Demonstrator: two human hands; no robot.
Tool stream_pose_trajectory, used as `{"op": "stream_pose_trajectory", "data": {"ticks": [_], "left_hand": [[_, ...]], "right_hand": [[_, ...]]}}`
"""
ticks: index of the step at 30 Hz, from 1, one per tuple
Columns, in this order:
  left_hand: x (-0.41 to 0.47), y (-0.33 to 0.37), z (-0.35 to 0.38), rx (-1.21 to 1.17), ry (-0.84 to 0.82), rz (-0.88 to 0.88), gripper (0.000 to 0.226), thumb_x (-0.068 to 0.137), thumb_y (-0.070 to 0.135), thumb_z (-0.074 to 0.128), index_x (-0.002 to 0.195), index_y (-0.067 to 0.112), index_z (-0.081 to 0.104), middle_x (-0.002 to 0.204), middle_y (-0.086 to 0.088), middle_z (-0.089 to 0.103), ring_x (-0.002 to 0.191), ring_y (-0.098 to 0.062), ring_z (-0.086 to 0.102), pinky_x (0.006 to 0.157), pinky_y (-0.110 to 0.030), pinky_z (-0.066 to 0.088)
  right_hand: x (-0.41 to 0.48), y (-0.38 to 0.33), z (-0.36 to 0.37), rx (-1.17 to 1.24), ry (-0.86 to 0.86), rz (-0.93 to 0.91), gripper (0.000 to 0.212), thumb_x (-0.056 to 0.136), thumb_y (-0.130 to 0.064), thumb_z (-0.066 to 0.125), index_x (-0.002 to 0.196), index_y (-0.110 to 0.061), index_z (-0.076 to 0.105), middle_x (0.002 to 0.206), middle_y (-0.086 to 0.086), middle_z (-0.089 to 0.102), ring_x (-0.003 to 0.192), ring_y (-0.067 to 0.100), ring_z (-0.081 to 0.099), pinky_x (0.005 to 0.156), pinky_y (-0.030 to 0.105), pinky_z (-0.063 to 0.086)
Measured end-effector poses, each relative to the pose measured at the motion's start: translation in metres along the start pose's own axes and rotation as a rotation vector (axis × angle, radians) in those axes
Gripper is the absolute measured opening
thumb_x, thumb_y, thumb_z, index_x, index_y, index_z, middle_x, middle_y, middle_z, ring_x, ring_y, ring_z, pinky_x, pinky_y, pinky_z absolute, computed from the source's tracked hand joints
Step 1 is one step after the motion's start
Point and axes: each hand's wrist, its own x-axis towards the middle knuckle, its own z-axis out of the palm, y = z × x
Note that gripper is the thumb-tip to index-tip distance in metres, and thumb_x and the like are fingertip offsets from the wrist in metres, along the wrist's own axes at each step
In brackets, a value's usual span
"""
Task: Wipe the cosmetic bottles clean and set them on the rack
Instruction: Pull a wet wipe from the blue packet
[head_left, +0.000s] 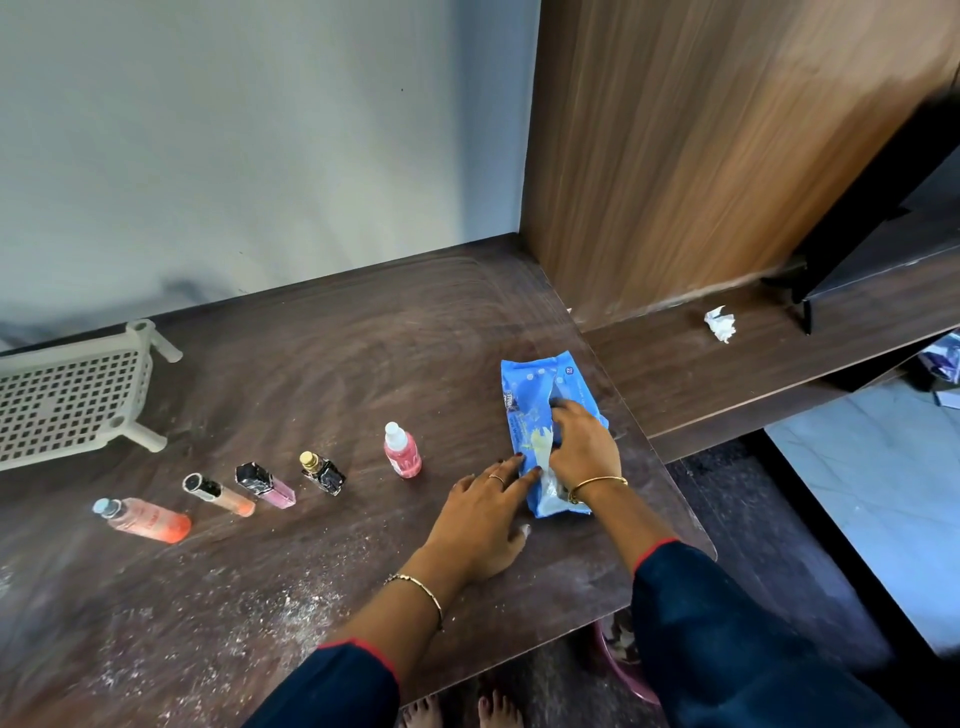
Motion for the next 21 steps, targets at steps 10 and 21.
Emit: {"op": "stream_pose_trajectory", "data": {"ticks": [10, 21], "left_hand": [[0.004, -0.011, 0.004, 0.038, -0.082, -0.023, 0.068, 0.090, 0.042, 0.048, 0.149, 0.032, 0.015, 0.160, 0.006, -0.001, 0.148, -0.019, 0.001, 0.118, -0.048, 0.011], [0.005, -0.010, 0.003, 0.070, -0.105, -0.024, 0.068, 0.091, 0.042, 0.048, 0.149, 0.032, 0.014, 0.160, 0.004, -0.002, 0.148, -0.021, -0.003, 0.117, -0.054, 0.003]], "right_hand": [[0.036, 0.001, 0.002, -0.092, -0.053, -0.011, 0.038, 0.090, -0.005, 0.052, 0.126, -0.013, 0.054, 0.133, 0.007, 0.049, 0.110, 0.034, 0.056, 0.087, 0.041, 0.047], [0.041, -0.001, 0.007, -0.039, 0.037, 0.018, 0.032, 0.085, -0.004, 0.055, 0.113, -0.016, 0.063, 0.117, 0.004, 0.056, 0.096, 0.032, 0.060, 0.077, 0.040, 0.051]]}}
